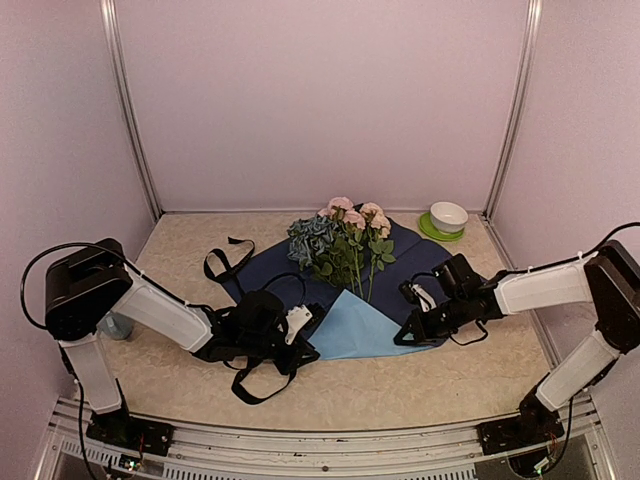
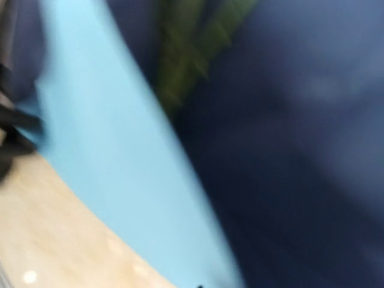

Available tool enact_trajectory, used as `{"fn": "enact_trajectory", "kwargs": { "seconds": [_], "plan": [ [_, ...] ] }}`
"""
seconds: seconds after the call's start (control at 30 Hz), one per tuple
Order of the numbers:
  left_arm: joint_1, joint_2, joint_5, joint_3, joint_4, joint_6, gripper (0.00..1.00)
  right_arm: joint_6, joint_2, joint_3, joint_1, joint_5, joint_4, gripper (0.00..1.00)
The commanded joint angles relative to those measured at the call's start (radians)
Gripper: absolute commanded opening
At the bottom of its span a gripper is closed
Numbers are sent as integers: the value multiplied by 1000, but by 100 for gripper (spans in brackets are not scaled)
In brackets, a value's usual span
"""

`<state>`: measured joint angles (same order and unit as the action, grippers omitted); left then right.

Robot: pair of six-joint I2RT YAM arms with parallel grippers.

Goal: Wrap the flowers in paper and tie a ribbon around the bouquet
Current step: Press the fold line of the 1/4-folded wrapping paper.

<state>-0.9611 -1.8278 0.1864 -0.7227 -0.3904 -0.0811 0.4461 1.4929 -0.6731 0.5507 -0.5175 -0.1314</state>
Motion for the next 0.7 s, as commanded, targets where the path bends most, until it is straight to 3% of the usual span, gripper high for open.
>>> {"fn": "enact_trajectory", "kwargs": {
  "seconds": [0.0,0.27,0.47,0.67],
  "plan": [
    [13,-9,-14,39,140,-2,21,-36,54,29,-24,-34,-21,0],
    [18,-4,-13,50,142,-3,21,-31,46,143,-172,9,-10,0],
    [19,-2,-15,59,152,-9,21,-21,-35,175,-186,73,-58,0],
    [19,38,-54,94,169,-50,21,-5,-38,206,-186,34,-30,0]
  ]
}}
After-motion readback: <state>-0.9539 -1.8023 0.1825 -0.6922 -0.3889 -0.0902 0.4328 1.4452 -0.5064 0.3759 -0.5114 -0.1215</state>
